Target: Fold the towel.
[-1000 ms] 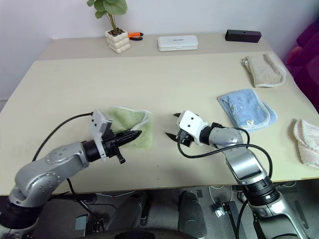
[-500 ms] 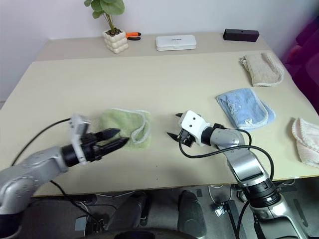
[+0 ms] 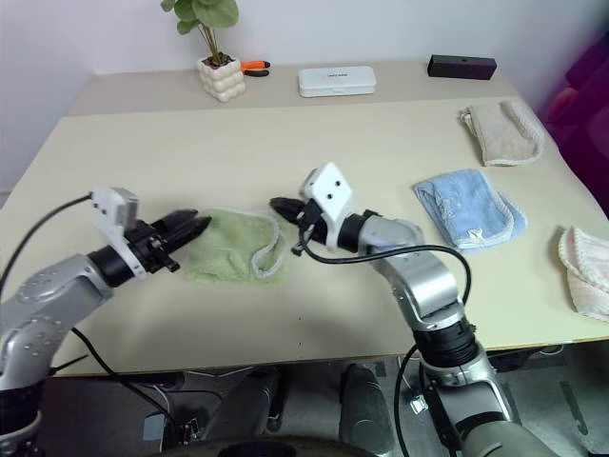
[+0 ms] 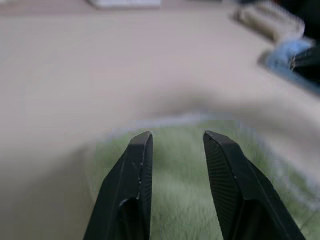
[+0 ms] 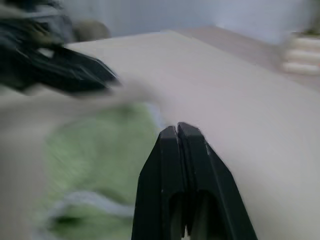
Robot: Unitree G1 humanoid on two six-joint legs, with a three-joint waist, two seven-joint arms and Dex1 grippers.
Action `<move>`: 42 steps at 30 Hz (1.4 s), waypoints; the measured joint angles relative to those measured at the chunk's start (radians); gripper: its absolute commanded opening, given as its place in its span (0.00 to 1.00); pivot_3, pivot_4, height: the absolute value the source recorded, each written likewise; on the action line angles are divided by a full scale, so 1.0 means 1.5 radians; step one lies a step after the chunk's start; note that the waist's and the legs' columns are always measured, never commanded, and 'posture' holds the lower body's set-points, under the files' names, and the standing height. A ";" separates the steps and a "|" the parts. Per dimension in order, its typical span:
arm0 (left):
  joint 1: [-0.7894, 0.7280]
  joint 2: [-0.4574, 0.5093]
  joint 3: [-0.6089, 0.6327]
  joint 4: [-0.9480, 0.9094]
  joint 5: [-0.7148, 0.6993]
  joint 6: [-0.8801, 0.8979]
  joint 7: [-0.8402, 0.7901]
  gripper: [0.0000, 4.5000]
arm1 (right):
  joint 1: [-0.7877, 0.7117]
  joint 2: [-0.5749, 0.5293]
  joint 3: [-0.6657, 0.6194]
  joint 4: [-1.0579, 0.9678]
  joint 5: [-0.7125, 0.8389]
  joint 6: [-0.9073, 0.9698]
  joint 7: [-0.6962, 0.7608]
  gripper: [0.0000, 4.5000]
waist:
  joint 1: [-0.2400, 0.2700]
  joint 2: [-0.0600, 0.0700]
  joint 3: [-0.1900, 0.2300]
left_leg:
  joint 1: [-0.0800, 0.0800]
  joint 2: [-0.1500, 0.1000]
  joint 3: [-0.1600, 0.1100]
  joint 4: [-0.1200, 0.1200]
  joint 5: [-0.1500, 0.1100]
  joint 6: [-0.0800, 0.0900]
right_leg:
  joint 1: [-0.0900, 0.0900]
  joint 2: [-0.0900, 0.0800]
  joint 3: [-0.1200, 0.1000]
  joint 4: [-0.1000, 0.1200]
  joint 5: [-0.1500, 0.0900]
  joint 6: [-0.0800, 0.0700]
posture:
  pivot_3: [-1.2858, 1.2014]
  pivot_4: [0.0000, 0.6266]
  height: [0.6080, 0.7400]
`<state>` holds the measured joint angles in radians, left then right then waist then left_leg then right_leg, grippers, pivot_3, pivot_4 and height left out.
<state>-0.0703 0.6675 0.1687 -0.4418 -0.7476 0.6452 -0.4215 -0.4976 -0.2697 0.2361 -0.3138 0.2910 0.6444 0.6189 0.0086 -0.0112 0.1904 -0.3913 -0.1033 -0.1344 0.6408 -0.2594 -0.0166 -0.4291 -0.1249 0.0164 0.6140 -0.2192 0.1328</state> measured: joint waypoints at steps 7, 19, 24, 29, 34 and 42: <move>0.044 -0.039 -0.079 0.077 0.126 -0.079 -0.043 0.36 | 0.047 -0.025 0.132 0.107 -0.114 -0.034 -0.022 0.00 | 0.000 0.000 0.000 | 0.000 0.000 0.000 -0.001 0.000 0.000 | 0.000 0.000 0.000 0.000 0.000 0.000 | 0.52 0.24 1.00; 0.055 -0.109 0.039 0.070 0.054 -0.072 -0.038 0.76 | 0.046 -0.060 0.058 0.065 -0.097 -0.065 0.020 0.49 | 0.000 0.000 -0.001 | 0.001 0.002 -0.001 -0.001 0.001 -0.002 | 0.000 0.001 0.000 0.000 0.000 0.000 | 0.52 0.24 1.00; 0.057 -0.109 0.161 0.072 -0.028 0.003 0.033 1.00 | 0.053 -0.122 -0.005 -0.050 -0.024 -0.056 0.089 0.92 | -0.001 0.000 -0.001 | 0.001 0.003 0.000 -0.001 0.001 -0.001 | 0.000 0.002 0.000 0.000 0.000 0.000 | 0.52 0.24 1.00; 0.065 -0.123 0.173 0.105 -0.094 0.102 0.066 1.00 | 0.089 -0.148 -0.003 -0.079 -0.005 -0.055 0.120 0.92 | 0.001 -0.001 0.000 | 0.001 0.003 0.000 0.000 0.001 -0.001 | 0.001 0.002 0.000 0.000 0.001 -0.001 | 0.52 0.24 1.00; 0.055 -0.135 0.176 0.107 -0.169 0.169 0.072 1.00 | 0.097 -0.150 -0.002 -0.090 -0.002 -0.057 0.122 0.92 | 0.002 -0.001 0.000 | 0.001 0.003 0.000 0.000 0.001 -0.002 | 0.001 0.003 0.000 0.000 0.001 -0.001 | 0.52 0.24 1.00; 0.032 -0.159 0.132 0.097 -0.203 0.233 0.092 0.51 | 0.106 -0.154 0.001 -0.096 -0.003 -0.058 0.116 0.93 | 0.002 0.000 -0.001 | 0.001 0.003 0.000 0.000 0.001 -0.002 | 0.001 0.003 0.000 0.000 0.001 -0.001 | 0.52 0.24 1.00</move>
<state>-0.0226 0.4296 0.3672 -0.2963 -1.0525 0.9952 -0.2830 -0.3386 -0.5002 0.2381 -0.4577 0.2869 0.5578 0.7923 0.0121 -0.0117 0.1895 -0.3904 -0.0985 -0.1345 0.6410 -0.2581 -0.0190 -0.4280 -0.1208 0.0159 0.6138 -0.2181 0.1314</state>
